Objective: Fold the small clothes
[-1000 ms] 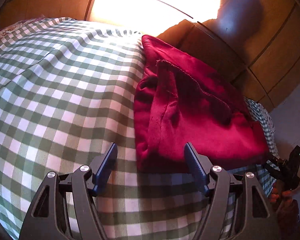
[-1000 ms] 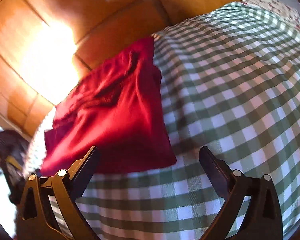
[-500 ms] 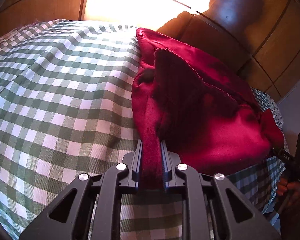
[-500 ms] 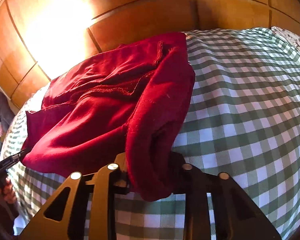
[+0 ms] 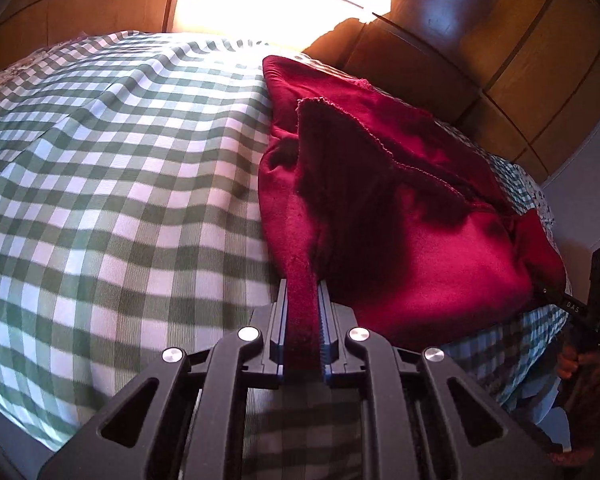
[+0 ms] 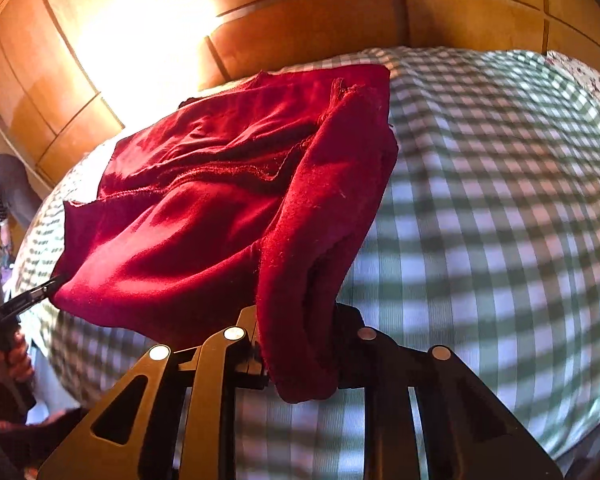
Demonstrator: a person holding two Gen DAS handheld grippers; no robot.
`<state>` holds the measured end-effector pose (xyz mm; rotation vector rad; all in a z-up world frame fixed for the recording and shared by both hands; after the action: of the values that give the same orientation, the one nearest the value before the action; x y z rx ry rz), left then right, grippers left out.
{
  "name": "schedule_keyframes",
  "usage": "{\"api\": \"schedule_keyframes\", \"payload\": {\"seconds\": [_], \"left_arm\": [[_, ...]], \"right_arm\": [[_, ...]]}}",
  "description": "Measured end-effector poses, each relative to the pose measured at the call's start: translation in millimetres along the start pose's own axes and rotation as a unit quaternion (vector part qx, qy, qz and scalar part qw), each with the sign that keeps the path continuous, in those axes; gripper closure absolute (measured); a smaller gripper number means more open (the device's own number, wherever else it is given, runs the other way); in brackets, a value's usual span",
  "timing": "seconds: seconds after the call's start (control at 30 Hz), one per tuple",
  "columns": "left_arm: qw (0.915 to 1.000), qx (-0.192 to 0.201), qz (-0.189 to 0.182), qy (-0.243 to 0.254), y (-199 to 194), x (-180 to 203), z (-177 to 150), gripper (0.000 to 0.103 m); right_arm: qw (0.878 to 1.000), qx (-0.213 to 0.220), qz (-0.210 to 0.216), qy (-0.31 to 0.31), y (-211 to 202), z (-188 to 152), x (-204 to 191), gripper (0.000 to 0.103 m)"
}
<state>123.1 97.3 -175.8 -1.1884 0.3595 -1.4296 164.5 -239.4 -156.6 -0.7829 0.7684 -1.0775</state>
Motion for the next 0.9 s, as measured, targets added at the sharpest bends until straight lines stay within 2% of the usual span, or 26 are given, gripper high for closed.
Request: {"api": "schedule_keyframes", "payload": {"seconds": [0.27, 0.33, 0.37, 0.43, 0.47, 0.57, 0.6, 0.67, 0.73, 0.8, 0.9], "left_arm": [[0.9999, -0.014, 0.007, -0.003, -22.9, -7.7, -39.7, 0.09], [0.9999, -0.01, 0.01, -0.006, -22.7, -7.1, -38.5, 0.08], [0.9999, -0.009, 0.008, -0.007, -24.4, -6.6, -38.1, 0.079], [0.9999, 0.0, 0.013, -0.006, -30.3, -9.0, -34.9, 0.063], [0.9997, 0.011, 0.02, -0.004, -34.2, -10.6, -31.6, 0.059], [0.9986, 0.038, 0.038, -0.003, -47.5, -20.5, -17.2, 0.048], [0.9979, 0.048, 0.043, -0.008, -51.0, -24.7, -12.6, 0.043], [0.9955, 0.068, 0.063, -0.019, -55.3, -34.9, -1.7, 0.039], [0.9928, 0.083, 0.082, -0.027, -57.7, -42.4, 7.4, 0.032], [0.9903, 0.095, 0.097, -0.028, -58.4, -46.7, 15.2, 0.03], [0.9885, 0.097, 0.112, -0.031, -52.1, -50.3, 23.7, 0.03]], "right_arm": [[1.0, -0.026, 0.012, -0.004, -20.1, -41.6, -14.1, 0.083], [1.0, -0.025, 0.014, 0.001, -21.0, -43.3, -12.6, 0.083], [1.0, -0.026, 0.017, 0.004, -20.7, -42.9, -12.1, 0.083], [0.999, -0.027, 0.016, 0.011, -18.6, -40.6, -9.4, 0.08], [0.999, -0.027, 0.013, 0.015, -18.4, -39.3, -6.7, 0.069], [0.999, -0.014, 0.011, 0.03, -24.8, -34.6, 0.2, 0.046], [0.999, -0.003, 0.006, 0.034, -29.6, -31.7, 5.4, 0.041], [0.999, 0.018, -0.009, 0.049, -37.0, -26.6, 18.2, 0.022], [0.995, 0.038, -0.036, 0.081, -42.8, -23.6, 40.4, 0.017], [0.993, 0.041, -0.053, 0.101, -41.3, -23.6, 56.8, 0.012], [0.989, 0.035, -0.078, 0.12, -31.8, -26.9, 75.6, 0.012]]}}
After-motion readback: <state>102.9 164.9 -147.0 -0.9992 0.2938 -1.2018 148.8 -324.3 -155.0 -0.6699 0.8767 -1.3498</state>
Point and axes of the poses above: each gripper's, at about its wrist camera, not at the fingertips, and y roughly the way its jaws point, x to its right, z to its top, the point moved 10 cm from there along y, roughly the way its jaws point, and after that the axes turned 11 degrees about -y, right-handed, at the moved point
